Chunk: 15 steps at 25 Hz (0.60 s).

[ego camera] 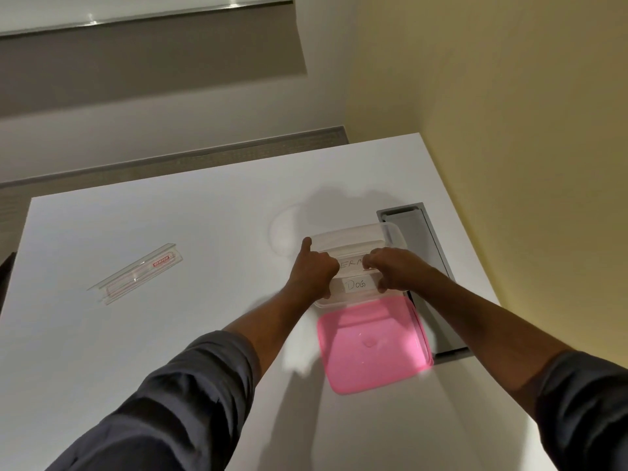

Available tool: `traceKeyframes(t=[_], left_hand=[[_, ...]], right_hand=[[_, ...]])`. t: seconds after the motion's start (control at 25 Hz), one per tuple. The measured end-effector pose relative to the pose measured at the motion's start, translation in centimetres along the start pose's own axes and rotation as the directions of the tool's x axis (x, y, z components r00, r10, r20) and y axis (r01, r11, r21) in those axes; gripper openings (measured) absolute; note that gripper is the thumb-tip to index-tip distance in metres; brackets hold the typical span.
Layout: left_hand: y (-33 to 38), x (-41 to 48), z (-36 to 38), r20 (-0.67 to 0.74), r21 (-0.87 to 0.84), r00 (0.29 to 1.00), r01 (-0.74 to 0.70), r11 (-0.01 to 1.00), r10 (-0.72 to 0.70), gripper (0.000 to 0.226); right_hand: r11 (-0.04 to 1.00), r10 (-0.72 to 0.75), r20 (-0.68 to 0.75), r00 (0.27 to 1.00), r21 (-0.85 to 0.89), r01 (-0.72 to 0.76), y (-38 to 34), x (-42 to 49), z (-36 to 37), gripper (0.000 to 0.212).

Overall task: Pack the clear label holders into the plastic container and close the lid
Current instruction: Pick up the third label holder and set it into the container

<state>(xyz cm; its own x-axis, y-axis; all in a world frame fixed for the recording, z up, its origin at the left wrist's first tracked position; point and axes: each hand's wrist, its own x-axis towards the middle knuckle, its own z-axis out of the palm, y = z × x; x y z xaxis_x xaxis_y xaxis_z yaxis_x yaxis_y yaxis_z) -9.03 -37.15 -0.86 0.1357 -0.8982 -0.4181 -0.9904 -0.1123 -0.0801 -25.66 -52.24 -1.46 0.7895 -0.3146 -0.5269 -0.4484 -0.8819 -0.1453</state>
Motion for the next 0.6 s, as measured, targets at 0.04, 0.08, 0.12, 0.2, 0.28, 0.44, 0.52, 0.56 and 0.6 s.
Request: traceKeyframes(t=[0.04, 0.08, 0.12, 0.2, 0.28, 0.44, 0.52, 0.56, 0.6], left_hand=[[0.0, 0.2, 0.2, 0.002, 0.010, 1.000, -0.008, 1.000, 0.008, 0.031], [0.1, 0.4, 0.3, 0.004, 0.017, 1.000, -0.016, 1.000, 0.016, 0.031], [0.1, 0.6, 0.4, 0.010, 0.018, 1.000, -0.022, 1.000, 0.021, 0.033], [0.1, 1.0, 0.5, 0.025, 0.001, 1.000, -0.016, 1.000, 0.016, 0.038], [0.1, 1.2, 0.5, 0.039, -0.016, 0.999, -0.001, 1.000, 0.002, 0.044], [0.1, 1.5, 0.6, 0.058, -0.003, 0.998, 0.005, 1.000, -0.005, 0.048], [0.1, 1.5, 0.6, 0.055, 0.006, 0.998, 0.003, 1.000, -0.003, 0.050], [0.0, 1.4, 0.6, 0.054, 0.003, 0.999, 0.003, 1.000, -0.003, 0.052], [0.0, 1.4, 0.6, 0.046, -0.007, 0.999, 0.003, 1.000, -0.002, 0.054]], right_hand=[[1.000, 0.002, 0.001, 1.000, 0.007, -0.002, 0.1, 0.2, 0.2, 0.064], [1.000, 0.002, -0.005, 1.000, 0.011, -0.002, 0.1, 0.3, 0.4, 0.063], [1.000, 0.001, -0.010, 1.000, 0.011, -0.001, 0.2, 0.4, 0.5, 0.062], [1.000, -0.001, -0.015, 1.000, 0.012, 0.001, 0.3, 0.5, 0.6, 0.062], [1.000, 0.000, -0.021, 1.000, 0.019, 0.000, 0.3, 0.5, 0.6, 0.063], [0.999, 0.004, -0.037, 0.999, 0.039, -0.003, 0.3, 0.4, 0.6, 0.062], [0.999, 0.006, -0.041, 0.999, 0.038, -0.004, 0.2, 0.2, 0.5, 0.058], [0.999, 0.005, -0.046, 0.999, 0.037, -0.003, 0.1, 0.2, 0.5, 0.057], [0.999, 0.005, -0.051, 0.999, 0.038, -0.003, 0.1, 0.1, 0.4, 0.056]])
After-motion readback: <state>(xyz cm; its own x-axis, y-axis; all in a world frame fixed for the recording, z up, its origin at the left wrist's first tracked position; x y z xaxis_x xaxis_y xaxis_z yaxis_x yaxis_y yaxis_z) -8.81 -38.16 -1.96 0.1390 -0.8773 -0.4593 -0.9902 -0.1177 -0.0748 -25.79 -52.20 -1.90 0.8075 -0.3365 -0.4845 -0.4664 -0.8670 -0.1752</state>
